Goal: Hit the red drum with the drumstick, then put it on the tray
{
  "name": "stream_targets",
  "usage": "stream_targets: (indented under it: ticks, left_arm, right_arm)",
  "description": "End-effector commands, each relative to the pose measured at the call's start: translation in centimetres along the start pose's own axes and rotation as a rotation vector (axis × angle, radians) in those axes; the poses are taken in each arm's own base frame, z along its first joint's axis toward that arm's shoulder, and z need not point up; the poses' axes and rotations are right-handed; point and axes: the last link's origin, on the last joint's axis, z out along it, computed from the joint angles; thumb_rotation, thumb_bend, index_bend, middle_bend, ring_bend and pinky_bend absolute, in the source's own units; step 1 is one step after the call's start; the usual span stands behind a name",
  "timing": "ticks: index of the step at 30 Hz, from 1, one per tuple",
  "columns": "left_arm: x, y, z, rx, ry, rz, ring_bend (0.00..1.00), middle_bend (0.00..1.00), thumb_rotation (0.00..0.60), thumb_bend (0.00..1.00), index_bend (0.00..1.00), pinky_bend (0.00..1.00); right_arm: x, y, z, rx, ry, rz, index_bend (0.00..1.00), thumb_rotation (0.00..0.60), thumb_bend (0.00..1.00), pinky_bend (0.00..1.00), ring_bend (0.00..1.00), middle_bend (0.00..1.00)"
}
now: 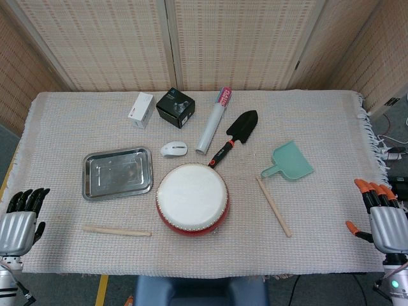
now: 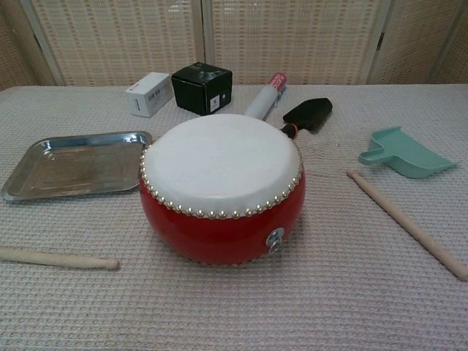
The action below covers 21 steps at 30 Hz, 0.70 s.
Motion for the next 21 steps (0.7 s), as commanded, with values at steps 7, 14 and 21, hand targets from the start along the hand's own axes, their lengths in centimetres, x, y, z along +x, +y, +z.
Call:
stream_targets:
  ticks: [7,14,21]
  left_arm:
    - [0.1,0.2,-0.3,-0.009,0.005,-0.011,0.1,0.13,0.6,0.31,0.16,0.1]
    - [0.3,0.7,-0.5,-0.042,0.018,-0.045,0.11,0.13,0.6,0.35,0.2,0.1]
    - [0.3,3.6,0.1,-0.184,-0.055,-0.138,0.12,0.15,0.6,0.42,0.31,0.11]
  right_arm:
    - [0.0,0.2,-0.1,0.008,0.006,0.003,0.07,0.6,0.18,0.11,0.02,0.1]
    - [0.7,0.7,-0.6,0.007,0.044,0.0,0.07,0.6,0.18,0.11,0.02,0.1]
    - [1.0,0.6,-0.4,0.037,0.055,0.007,0.04,0.6,0.18,0.11,0.01,0.1]
